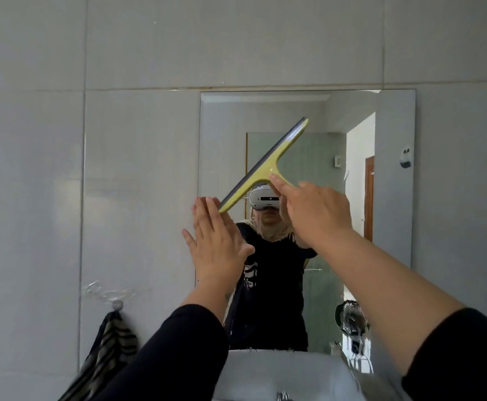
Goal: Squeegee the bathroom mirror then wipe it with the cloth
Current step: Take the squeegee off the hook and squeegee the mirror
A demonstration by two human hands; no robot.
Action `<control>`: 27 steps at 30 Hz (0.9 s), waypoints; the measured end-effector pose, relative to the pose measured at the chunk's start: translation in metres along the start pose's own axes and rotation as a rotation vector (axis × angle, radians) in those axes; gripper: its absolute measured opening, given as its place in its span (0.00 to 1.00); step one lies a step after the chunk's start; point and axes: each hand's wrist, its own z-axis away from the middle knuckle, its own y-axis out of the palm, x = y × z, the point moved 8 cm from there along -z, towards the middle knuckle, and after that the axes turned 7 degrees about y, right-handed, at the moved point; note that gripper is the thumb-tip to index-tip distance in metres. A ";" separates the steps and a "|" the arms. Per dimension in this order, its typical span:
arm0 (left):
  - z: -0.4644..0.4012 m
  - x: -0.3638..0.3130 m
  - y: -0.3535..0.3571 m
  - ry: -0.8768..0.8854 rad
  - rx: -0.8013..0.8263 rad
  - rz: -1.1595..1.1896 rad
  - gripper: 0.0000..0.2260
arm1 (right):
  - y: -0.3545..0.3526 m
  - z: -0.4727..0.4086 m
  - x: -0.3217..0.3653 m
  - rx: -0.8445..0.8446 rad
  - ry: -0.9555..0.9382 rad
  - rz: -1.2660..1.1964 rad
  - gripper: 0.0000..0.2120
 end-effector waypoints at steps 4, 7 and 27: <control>-0.001 -0.006 -0.001 0.038 0.016 -0.021 0.51 | -0.002 0.001 -0.021 0.045 0.052 -0.024 0.29; -0.003 -0.012 0.001 0.058 0.038 -0.041 0.48 | -0.007 0.008 -0.040 0.060 0.096 -0.044 0.28; 0.009 -0.030 0.019 0.135 0.131 -0.028 0.51 | 0.013 0.067 -0.131 0.121 0.574 -0.398 0.27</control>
